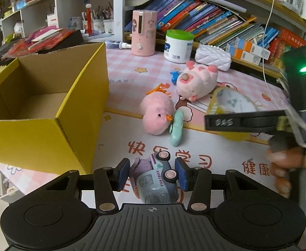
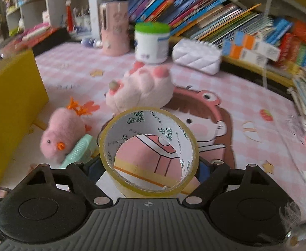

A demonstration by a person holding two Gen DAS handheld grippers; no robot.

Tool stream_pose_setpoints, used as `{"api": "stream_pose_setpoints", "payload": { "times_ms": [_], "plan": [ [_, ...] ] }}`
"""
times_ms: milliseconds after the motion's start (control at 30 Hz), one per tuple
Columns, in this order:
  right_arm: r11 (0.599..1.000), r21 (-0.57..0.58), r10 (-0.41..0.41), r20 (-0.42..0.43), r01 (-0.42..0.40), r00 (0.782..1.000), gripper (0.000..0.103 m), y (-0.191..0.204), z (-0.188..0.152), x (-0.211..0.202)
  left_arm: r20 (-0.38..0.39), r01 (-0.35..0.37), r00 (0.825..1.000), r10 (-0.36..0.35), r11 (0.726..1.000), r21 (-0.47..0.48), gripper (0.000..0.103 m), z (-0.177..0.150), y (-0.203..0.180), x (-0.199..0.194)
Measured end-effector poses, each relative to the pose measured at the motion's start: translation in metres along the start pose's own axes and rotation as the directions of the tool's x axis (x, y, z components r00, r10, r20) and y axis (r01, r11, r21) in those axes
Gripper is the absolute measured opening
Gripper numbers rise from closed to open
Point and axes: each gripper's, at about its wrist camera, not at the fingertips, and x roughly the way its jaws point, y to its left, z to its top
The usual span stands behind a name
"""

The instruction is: Organize objects

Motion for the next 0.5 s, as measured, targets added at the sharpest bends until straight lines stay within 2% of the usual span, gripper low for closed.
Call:
{"api": "stream_pose_setpoints", "payload": {
  "times_ms": [267,500],
  "plan": [
    [0.993,0.078,-0.089,0.049,0.085,0.995,0.084,0.006,-0.011,-0.070,0.041,0.040,0.998,-0.040,0.999,-0.009,0.045,-0.004,0.007,-0.015],
    [0.984,0.078,-0.162,0.064,0.157,0.985,0.084,0.033,-0.031,-0.102,0.071,0.078,0.994,-0.078,0.997,-0.009,0.045,-0.013,0.024,-0.032]
  ]
}}
